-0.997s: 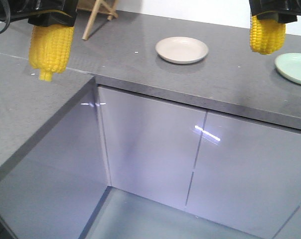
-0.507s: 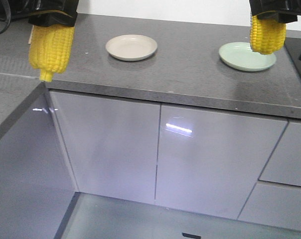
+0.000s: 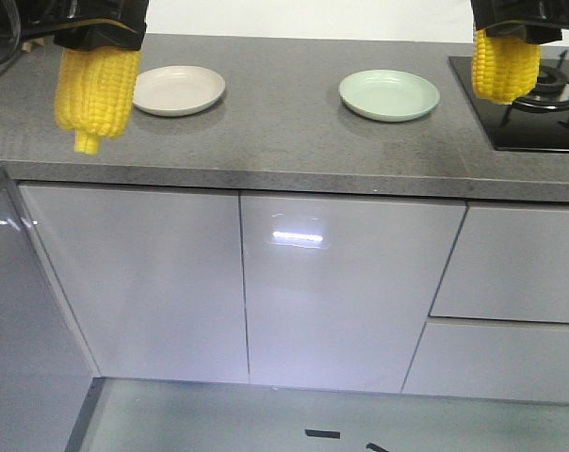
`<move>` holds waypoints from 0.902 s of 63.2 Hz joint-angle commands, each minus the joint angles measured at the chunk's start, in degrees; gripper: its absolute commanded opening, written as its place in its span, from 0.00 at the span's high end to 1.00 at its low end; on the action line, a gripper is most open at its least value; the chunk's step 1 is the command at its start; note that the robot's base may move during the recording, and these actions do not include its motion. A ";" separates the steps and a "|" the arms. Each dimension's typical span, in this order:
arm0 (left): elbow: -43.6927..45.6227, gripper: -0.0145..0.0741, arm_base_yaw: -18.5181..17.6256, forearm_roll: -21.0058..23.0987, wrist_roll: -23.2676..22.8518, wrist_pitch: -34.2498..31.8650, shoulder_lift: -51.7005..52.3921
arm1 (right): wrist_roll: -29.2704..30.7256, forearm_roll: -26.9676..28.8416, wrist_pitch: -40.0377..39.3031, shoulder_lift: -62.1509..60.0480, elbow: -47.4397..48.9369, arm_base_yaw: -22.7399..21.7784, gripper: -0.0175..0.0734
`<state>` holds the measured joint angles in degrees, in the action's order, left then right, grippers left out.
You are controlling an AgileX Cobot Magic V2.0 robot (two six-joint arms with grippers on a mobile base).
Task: Distribute corn equally
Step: 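Drive forward and line up the base with the two empty plates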
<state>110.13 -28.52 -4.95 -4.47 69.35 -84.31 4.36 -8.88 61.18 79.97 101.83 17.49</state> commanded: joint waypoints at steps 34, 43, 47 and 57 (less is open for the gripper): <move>1.63 0.85 -0.23 -0.04 -0.50 -3.56 1.78 | -0.05 -0.83 -4.05 -1.79 1.58 -0.37 0.81; 1.63 0.85 -0.23 -0.04 -0.50 -3.56 1.78 | -0.05 -0.83 -4.05 -1.79 1.58 -0.37 0.81; 1.63 0.85 -0.23 -0.04 -0.50 -3.56 1.78 | -0.05 -0.83 -4.05 -1.79 1.58 -0.37 0.81; 1.63 0.85 -0.23 -0.04 -0.50 -3.56 1.78 | -0.05 -0.83 -4.05 -1.79 1.58 -0.37 0.81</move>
<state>110.13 -28.52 -4.95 -4.47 69.35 -84.31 4.36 -8.88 61.18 79.97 101.83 17.49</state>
